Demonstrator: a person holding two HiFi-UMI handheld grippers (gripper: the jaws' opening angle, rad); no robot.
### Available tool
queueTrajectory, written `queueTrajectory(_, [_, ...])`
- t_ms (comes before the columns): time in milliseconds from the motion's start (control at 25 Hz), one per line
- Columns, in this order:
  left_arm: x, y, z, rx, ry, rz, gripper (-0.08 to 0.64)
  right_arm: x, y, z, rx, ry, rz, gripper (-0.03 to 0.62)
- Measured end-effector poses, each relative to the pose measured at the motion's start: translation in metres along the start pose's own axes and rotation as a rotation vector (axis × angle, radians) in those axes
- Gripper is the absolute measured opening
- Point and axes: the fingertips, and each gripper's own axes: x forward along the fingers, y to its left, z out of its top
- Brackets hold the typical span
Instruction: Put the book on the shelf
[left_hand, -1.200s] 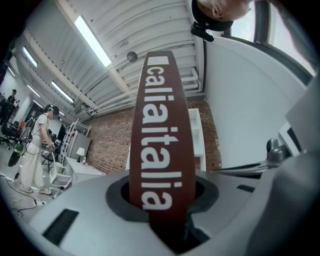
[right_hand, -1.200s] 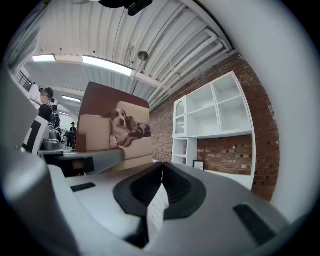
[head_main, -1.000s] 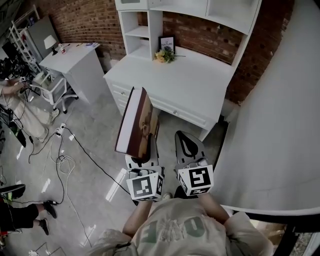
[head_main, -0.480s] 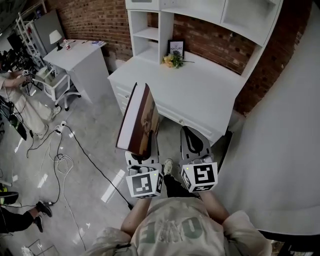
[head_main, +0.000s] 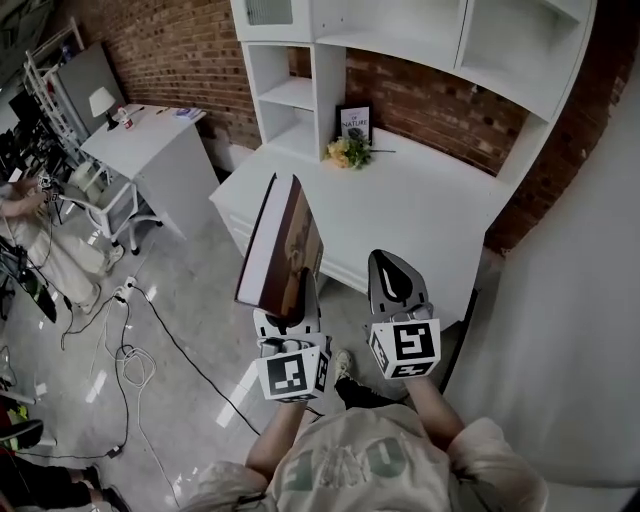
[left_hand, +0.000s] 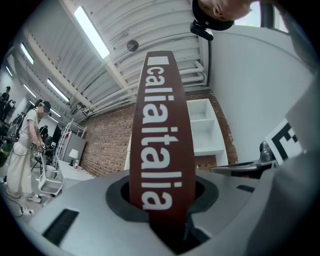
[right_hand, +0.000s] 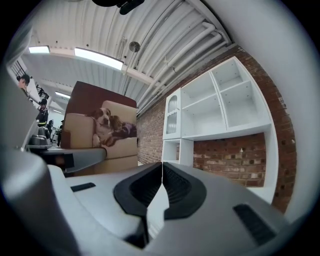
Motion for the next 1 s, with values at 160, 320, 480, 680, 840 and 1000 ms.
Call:
queueTrajectory(160, [0.056,0.006,-0.003,0.013,-0.012,-0.028,0.155,0.05,-0.02,0.001,-0.016,-0.007,-0.002,0.015])
queueTrajectory(320, [0.104,0.012,-0.018,-0.001,-0.012,-0.04,0.155,0.095,-0.04,-0.005,-0.032,0.006,-0.003,0.015])
queueTrajectory(480, [0.147,0.018,-0.027,0.026,0.0,-0.069,0.155,0.134,-0.052,-0.007,-0.061,0.004,0.006,0.015])
queueTrajectory(680, [0.207,0.025,-0.034,0.029,-0.005,-0.087,0.155,0.187,-0.071,-0.004,-0.059,-0.016,-0.01,0.015])
queueTrajectory(840, [0.248,0.023,-0.033,0.028,-0.017,-0.1,0.155,0.219,-0.094,0.004,-0.06,-0.04,-0.039,0.015])
queueTrajectory(1000, [0.289,0.023,-0.031,-0.019,-0.027,-0.085,0.155,0.252,-0.111,0.021,-0.057,-0.096,-0.056,0.015])
